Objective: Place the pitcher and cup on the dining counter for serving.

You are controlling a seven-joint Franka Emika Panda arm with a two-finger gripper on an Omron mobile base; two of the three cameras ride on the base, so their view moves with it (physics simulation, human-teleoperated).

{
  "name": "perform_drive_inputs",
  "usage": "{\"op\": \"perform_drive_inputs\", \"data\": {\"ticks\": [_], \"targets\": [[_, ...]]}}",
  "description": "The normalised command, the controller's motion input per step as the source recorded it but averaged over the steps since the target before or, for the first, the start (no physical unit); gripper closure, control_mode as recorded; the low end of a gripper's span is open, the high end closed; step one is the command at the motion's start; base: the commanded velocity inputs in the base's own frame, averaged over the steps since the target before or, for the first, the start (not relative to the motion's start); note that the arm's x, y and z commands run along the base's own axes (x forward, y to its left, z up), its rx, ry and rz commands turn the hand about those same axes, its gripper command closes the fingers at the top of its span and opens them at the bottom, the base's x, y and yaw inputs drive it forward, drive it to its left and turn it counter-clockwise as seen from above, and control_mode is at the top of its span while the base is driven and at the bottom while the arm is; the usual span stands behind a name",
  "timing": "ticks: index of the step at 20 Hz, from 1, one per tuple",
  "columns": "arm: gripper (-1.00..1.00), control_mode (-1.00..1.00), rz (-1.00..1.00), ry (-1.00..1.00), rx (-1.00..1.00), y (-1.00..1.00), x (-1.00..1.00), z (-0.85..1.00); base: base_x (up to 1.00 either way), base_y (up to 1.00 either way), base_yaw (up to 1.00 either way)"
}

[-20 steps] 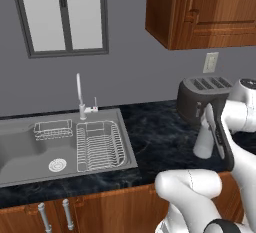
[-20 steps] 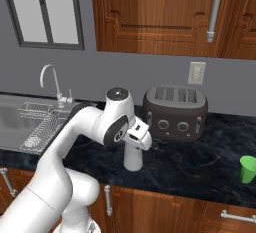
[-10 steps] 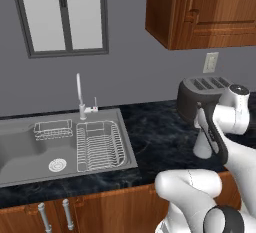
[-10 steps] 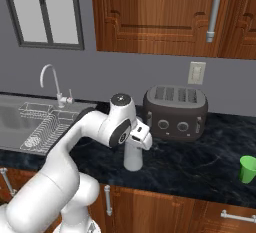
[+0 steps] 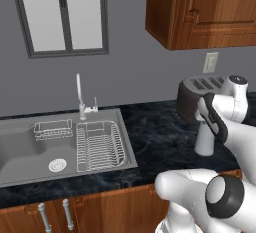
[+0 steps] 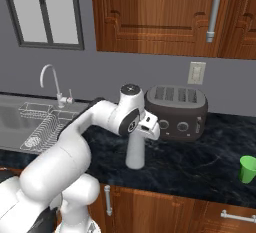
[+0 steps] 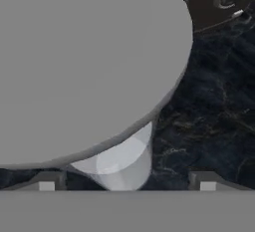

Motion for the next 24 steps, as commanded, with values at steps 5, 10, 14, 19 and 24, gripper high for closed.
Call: {"op": "perform_drive_inputs", "data": {"ticks": [5, 10, 14, 19, 24], "targets": [[1.00, -1.00, 0.02, 0.00, 0.00, 0.00, 0.02, -0.21, 0.00, 0.00, 0.00], [1.00, -1.00, 0.00, -0.05, 0.00, 0.00, -0.05, 0.00, 0.00, 0.00, 0.00], [1.00, -1.00, 0.00, -0.20, 0.00, 0.00, -0.21, 0.02, 0.00, 0.00, 0.00], [1.00, -1.00, 0.00, -0.33, 0.00, 0.02, -0.35, 0.29, 0.00, 0.00, 0.00], [1.00, -1.00, 0.00, -0.38, 0.00, 0.15, -0.35, 0.72, 0.00, 0.00, 0.00]]}}
